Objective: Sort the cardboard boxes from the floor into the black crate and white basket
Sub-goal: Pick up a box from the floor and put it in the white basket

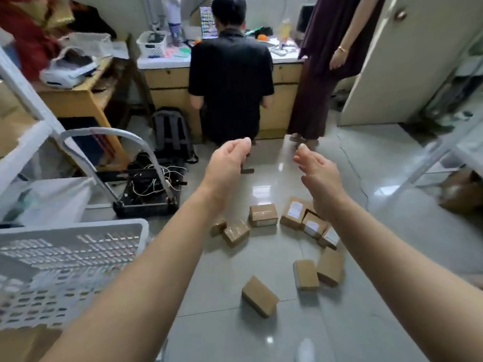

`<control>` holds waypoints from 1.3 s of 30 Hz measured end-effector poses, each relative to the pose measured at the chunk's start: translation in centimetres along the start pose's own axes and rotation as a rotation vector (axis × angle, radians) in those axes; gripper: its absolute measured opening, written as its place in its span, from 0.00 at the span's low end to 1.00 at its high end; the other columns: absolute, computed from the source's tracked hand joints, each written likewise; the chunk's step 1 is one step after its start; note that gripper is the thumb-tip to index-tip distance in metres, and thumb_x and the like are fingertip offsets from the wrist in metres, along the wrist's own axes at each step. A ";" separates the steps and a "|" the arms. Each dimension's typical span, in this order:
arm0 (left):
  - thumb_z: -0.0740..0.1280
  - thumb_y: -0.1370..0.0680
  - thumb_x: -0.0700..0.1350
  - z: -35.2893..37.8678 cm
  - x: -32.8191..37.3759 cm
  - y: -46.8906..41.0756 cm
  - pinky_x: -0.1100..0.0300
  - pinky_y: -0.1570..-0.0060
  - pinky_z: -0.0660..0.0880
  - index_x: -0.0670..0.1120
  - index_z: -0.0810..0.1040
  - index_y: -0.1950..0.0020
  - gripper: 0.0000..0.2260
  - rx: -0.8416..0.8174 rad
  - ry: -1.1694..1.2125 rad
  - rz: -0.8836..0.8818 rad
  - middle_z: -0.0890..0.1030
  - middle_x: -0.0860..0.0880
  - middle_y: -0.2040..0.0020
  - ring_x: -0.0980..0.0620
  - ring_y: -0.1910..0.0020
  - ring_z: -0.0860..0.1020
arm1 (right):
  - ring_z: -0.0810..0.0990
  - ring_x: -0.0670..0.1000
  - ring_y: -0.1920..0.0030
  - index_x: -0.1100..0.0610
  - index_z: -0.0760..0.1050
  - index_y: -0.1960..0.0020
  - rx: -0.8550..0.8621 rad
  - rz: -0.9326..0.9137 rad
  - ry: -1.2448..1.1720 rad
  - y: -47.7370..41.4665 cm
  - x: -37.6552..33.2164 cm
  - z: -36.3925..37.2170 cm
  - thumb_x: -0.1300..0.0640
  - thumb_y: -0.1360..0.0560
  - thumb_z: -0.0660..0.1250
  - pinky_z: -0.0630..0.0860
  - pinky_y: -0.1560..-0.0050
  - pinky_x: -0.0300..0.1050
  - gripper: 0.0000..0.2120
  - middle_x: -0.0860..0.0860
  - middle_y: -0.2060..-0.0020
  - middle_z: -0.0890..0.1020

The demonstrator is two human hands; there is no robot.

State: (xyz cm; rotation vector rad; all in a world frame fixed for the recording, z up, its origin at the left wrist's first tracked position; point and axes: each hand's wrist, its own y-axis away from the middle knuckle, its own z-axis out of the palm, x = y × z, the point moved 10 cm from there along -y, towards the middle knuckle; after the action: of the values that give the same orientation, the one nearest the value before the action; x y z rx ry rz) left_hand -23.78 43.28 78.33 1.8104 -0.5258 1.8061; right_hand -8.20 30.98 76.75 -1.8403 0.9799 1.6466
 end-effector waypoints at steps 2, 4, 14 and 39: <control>0.62 0.22 0.54 5.1 -0.8 -1.2 0.59 0.42 0.70 0.53 0.78 0.50 0.08 -0.038 -0.026 -0.017 0.80 0.52 0.45 0.54 0.42 0.76 | 0.76 0.48 0.41 0.51 0.77 0.43 0.062 0.041 -0.007 -1.5 1.9 -5.1 0.40 0.23 0.60 0.71 0.36 0.51 0.18 0.44 0.48 0.80; 0.62 0.21 0.54 9.4 -2.1 -2.4 0.55 0.38 0.69 0.51 0.78 0.47 0.10 -0.040 -0.036 -0.059 0.79 0.50 0.43 0.52 0.41 0.75 | 0.76 0.49 0.42 0.49 0.77 0.46 0.100 0.078 -0.009 -3.1 3.7 -9.4 0.39 0.23 0.60 0.71 0.36 0.53 0.17 0.44 0.49 0.80; 0.61 0.21 0.54 22.6 -10.4 -7.2 0.56 0.42 0.70 0.51 0.77 0.50 0.10 0.002 -0.039 -0.246 0.79 0.54 0.50 0.53 0.44 0.76 | 0.76 0.49 0.41 0.51 0.75 0.46 0.081 0.241 -0.020 -11.2 12.0 -20.7 0.42 0.23 0.61 0.72 0.41 0.46 0.15 0.45 0.49 0.79; 0.60 0.20 0.52 34.6 -31.1 -14.8 0.61 0.53 0.70 0.48 0.74 0.59 0.12 0.082 0.038 -0.600 0.76 0.51 0.59 0.53 0.57 0.73 | 0.74 0.39 0.57 0.52 0.75 0.46 -0.069 0.497 0.245 -25.2 32.2 -27.7 0.42 0.22 0.60 0.67 0.57 0.34 0.15 0.43 0.57 0.77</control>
State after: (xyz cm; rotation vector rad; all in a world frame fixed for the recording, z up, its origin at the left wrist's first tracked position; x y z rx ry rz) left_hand 11.63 31.03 47.00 1.7367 0.1103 1.4514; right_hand 29.53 19.73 46.87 -1.9883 1.6085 1.7654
